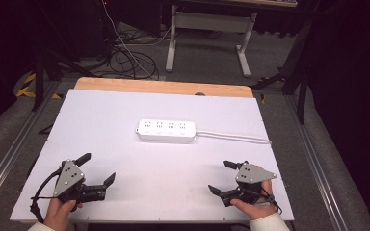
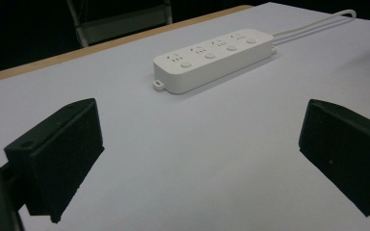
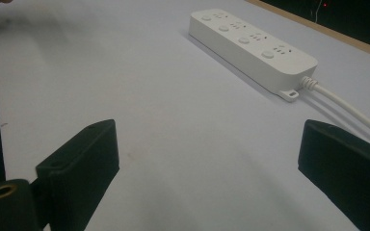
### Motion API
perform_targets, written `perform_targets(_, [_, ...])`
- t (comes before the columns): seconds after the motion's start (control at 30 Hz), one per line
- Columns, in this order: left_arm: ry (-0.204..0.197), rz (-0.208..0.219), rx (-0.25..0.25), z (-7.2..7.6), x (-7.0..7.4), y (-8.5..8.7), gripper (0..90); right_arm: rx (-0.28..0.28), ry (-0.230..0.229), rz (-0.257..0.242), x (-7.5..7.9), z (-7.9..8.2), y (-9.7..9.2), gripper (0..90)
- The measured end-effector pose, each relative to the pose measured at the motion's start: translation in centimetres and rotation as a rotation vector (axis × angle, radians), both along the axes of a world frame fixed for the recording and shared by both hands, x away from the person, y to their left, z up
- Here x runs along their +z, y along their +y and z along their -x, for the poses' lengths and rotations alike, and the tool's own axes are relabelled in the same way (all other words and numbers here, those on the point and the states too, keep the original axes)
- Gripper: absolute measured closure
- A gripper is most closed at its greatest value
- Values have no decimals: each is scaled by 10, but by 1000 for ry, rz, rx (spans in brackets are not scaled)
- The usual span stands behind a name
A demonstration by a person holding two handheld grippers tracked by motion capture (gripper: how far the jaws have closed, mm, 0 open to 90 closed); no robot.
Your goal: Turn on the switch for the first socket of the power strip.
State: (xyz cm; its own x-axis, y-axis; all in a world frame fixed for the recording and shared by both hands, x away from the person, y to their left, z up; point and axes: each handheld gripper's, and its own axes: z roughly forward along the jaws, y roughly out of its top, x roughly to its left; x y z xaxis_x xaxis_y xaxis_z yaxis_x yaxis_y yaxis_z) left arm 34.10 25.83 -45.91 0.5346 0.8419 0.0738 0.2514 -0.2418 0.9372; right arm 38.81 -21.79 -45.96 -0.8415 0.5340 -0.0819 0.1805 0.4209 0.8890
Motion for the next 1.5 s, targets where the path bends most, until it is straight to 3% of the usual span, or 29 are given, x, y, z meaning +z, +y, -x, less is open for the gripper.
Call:
perform_targets(0.47, [-4, -9, 9, 1, 1, 0, 23, -1, -2, 2, 1, 1, 0, 81])
perform_targets(0.63, [-6, -3, 11, 1, 1, 0, 23, 21, 1, -5, 4, 2, -1, 187])
perform_targets(1.0, [-9, -5, 14, 2, 2, 0, 23, 8, 13, -1, 10, -2, 0, 191])
perform_targets(1.3, [-11, -6, 17, 2, 2, 1, 23, 11, 47, 3, 31, -14, 10, 211])
perform_targets(1.5, [-11, -7, 16, 2, 2, 1, 23, 33, 41, 43, 44, -21, 21, 215])
